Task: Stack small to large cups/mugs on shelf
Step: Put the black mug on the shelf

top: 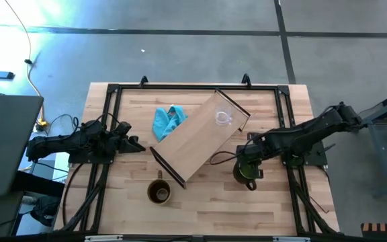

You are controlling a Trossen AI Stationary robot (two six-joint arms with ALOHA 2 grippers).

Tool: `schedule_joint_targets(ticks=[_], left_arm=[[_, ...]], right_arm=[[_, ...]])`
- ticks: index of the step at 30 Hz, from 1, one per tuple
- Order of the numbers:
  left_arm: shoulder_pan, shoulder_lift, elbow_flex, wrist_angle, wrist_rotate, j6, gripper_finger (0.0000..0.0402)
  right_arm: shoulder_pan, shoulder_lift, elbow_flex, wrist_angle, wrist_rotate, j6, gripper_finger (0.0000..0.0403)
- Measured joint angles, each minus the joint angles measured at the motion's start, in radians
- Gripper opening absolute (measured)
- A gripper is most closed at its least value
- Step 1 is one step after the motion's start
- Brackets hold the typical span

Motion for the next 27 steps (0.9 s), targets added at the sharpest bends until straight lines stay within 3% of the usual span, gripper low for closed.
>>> schedule_joint_targets(ticks=[10, 27], left_arm=[[0.0, 0.0, 0.0, 0.0, 0.0, 0.001, 0.02], [0.0, 0.0, 0.0, 0.001, 0.0, -0.005, 0.02]], right_arm=[[0.011, 0.128, 0.002, -0.024, 0.009, -0.002, 0.0], [0.019, 0.1, 0.0, -0.007, -0.007, 0.04, 0.0039]])
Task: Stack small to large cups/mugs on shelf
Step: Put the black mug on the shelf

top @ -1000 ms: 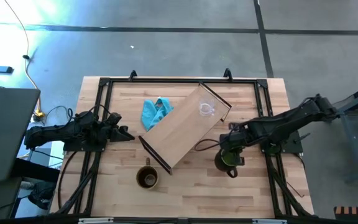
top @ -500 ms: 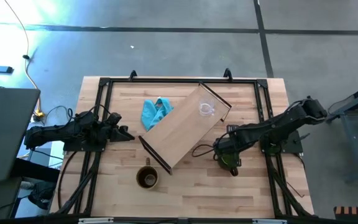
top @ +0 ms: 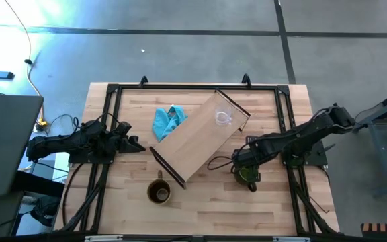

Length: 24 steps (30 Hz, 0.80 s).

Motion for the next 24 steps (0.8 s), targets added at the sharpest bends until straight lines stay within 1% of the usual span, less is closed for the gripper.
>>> schedule_joint_targets(ticks=[12, 18, 24], left_arm=[[0.0, 0.0, 0.0, 0.0, 0.0, -0.003, 0.02], [0.0, 0.0, 0.0, 0.0, 0.0, -0.002, 0.02], [0.0, 0.0, 0.0, 0.0, 0.0, 0.002, 0.02]], right_arm=[[0.0, 0.0, 0.0, 0.028, 0.001, -0.02, 0.0099], [0.0, -0.001, 0.013, 0.015, 0.0, -0.03, 0.0106], [0.0, -0.002, 0.097, -0.029, 0.019, -0.073, 0.0106]])
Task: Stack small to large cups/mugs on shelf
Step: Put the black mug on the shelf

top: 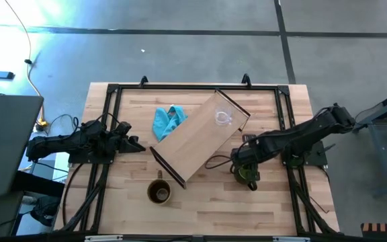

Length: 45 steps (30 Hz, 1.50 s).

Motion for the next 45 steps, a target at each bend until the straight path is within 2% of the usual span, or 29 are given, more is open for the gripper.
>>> schedule_joint_targets(ticks=[4, 7, 13, 18, 23, 36, 45], left_arm=[[0.0, 0.0, 0.0, 0.0, 0.0, 0.002, 0.02], [0.0, 0.0, 0.0, 0.0, 0.0, 0.002, 0.02], [0.0, 0.0, 0.0, 0.0, 0.0, 0.002, 0.02], [0.0, 0.0, 0.0, 0.0, 0.0, 0.002, 0.02], [0.0, 0.0, 0.0, 0.0, 0.0, 0.002, 0.02], [0.0, 0.0, 0.0, 0.0, 0.034, 0.002, 0.02], [0.0, 0.0, 0.0, 0.0, 0.036, 0.002, 0.02]], right_arm=[[0.003, 0.0, 0.041, -0.042, -0.013, -0.003, 0.0106], [0.017, 0.0, 0.06, -0.086, -0.041, 0.074, 0.0106], [0.042, 0.0, 0.068, -0.21, -0.027, 0.47, 0.0106], [0.066, 0.0, 0.068, -0.213, -0.035, 0.838, 0.0106], [0.079, 0.0, 0.068, -0.164, -0.034, 1.041, 0.0106], [0.079, 0.0, 0.055, -0.208, -0.091, 1.213, 0.0106], [0.106, 0.0, 0.041, -0.216, -0.113, 1.251, 0.0106]])
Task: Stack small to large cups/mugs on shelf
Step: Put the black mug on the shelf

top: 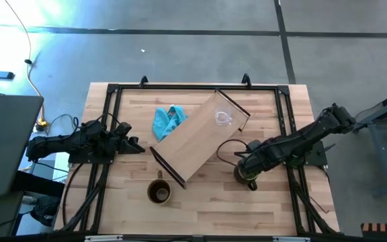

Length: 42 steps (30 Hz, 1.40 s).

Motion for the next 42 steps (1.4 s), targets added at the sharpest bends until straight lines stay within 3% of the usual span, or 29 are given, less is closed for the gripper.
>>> schedule_joint_targets(ticks=[10, 21, 29, 42], left_arm=[[0.0, 0.0, 0.0, 0.0, 0.001, -0.007, 0.02], [0.0, 0.0, 0.0, 0.0, 0.001, 0.016, 0.02], [0.0, 0.0, 0.0, 0.0, 0.0, 0.016, 0.02], [0.0, 0.0, 0.0, 0.0, 0.025, 0.019, 0.02]], right_arm=[[0.106, 0.0, 0.0, 0.077, -0.035, 0.324, 0.0106], [0.156, 0.0, -0.001, 0.152, 0.027, 0.41, 0.0106], [0.167, 0.0, -0.001, 0.114, -0.028, 0.708, 0.0106], [0.145, 0.09, -0.001, 0.262, 0.004, 0.724, 0.0106]])
